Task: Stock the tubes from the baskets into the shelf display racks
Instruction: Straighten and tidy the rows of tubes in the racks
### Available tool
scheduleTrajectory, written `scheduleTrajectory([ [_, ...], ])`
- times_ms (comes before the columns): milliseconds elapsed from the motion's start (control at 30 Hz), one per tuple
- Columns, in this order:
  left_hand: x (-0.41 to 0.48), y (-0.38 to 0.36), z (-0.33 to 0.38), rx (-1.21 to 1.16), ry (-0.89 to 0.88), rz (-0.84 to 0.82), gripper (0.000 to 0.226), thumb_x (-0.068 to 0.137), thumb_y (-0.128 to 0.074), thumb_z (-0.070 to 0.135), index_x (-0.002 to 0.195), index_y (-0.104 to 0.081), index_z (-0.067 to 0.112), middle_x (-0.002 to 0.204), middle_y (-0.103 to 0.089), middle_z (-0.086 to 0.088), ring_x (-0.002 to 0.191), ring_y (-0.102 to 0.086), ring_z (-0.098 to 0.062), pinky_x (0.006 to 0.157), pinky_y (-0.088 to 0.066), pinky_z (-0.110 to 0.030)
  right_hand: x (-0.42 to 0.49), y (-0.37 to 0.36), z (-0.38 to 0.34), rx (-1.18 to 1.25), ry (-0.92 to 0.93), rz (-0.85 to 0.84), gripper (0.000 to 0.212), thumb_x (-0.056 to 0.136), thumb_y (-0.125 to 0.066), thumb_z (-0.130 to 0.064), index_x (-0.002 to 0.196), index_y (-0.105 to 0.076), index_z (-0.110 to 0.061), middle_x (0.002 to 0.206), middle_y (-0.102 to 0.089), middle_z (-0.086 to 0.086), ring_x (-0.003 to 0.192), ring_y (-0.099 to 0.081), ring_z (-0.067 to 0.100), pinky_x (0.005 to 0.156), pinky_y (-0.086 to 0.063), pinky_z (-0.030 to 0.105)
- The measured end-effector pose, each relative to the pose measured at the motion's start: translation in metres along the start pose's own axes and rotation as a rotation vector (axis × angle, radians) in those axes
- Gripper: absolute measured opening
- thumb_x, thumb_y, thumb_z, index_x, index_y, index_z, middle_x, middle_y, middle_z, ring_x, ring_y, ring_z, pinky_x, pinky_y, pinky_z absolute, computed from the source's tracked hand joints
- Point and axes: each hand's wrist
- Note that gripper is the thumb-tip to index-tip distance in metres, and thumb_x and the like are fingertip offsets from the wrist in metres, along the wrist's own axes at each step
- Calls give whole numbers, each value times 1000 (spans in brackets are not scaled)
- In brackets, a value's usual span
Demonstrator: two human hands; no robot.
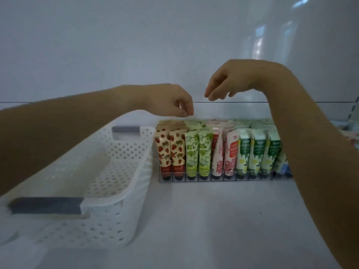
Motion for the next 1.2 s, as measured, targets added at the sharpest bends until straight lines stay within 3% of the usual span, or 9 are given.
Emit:
scheduleTrajectory([
  [167, 25, -7, 1, 91, 169, -110, 17, 88, -58, 18, 104, -65, 15, 92, -61, 6, 85, -59, -12, 79, -43, -24, 10, -31, 15, -23, 85, -119, 8, 81, -68, -27, 80, -67, -34, 84, -68, -10, 72, -58, 0, 68, -46, 19],
  [300, 28, -24, 1, 112, 224, -95, 15, 87, -59, 20, 100, -66, 17, 87, -56, 9, 82, -53, -9, 75, -39, -21, 18, -47, 20, 32, 149, -98, 4, 82, -67, -28, 83, -70, -27, 82, -70, -8, 67, -59, 4, 66, -46, 20],
  [433, 17, -25, -3, 21, 260, -21, 7, 86, -58, 19, 87, -60, 26, 83, -59, 12, 73, -53, -2, 66, -41, -12, 25, -62, 17, 78, 161, -115, 10, 78, -71, -30, 70, -66, -34, 73, -66, -16, 73, -60, 6, 69, -47, 23],
  [533, 7, -24, -5, -135, 280, -1, 9, 84, -60, 14, 90, -61, 21, 84, -65, 8, 75, -61, -7, 73, -49, -22, 30, -64, 16, 51, 163, -114, 17, 78, -70, -22, 69, -64, -35, 76, -66, -14, 77, -61, 10, 74, -49, 28],
  [600, 4, -28, -5, -195, 283, 23, 12, 83, -60, 9, 89, -62, 18, 86, -68, 2, 80, -65, -15, 76, -52, -28, 30, -62, 20, 50, 172, -122, 16, 79, -69, -20, 72, -64, -34, 74, -65, -14, 69, -59, 2, 66, -47, 20],
  [700, 4, -34, -6, -186, 279, 83, 15, 82, -61, 8, 85, -60, 23, 83, -68, 4, 74, -63, -9, 69, -50, -18, 26, -56, 25, 81, 203, -99, 14, 82, -68, -18, 76, -63, -30, 73, -63, -14, 59, -54, -7, 56, -40, 9],
  [767, 5, -36, -7, -174, 272, 117, 17, 80, -62, 8, 84, -59, 24, 82, -67, 6, 69, -60, -2, 63, -47, -10, 25, -55, 25, 97, 229, -92, 13, 82, -67, -18, 77, -63, -29, 76, -64, -13, 63, -55, -6, 60, -41, 11],
  [1100, 0, -36, -2, -159, 178, 165, 26, 79, -64, 6, 78, -55, 30, 73, -62, 21, 58, -54, 16, 56, -38, 1, 20, -55, 19, 116, 250, -171, 14, 82, -67, -23, 78, -66, -36, 83, -67, -16, 71, -58, -7, 69, -42, 14],
  [1200, -1, -36, 0, -150, 151, 143, 25, 80, -64, 5, 81, -56, 29, 63, -59, 36, 54, -53, 15, 56, -38, 0, 18, -49, 25, 103, 212, -198, 13, 80, -69, -21, 81, -66, -34, 87, -68, -14, 80, -60, -1, 76, -46, 19],
])
Point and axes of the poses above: each hand's wrist, its own x-axis towards the middle knuckle, its own y-axis out of the back of the hand, z = x × y
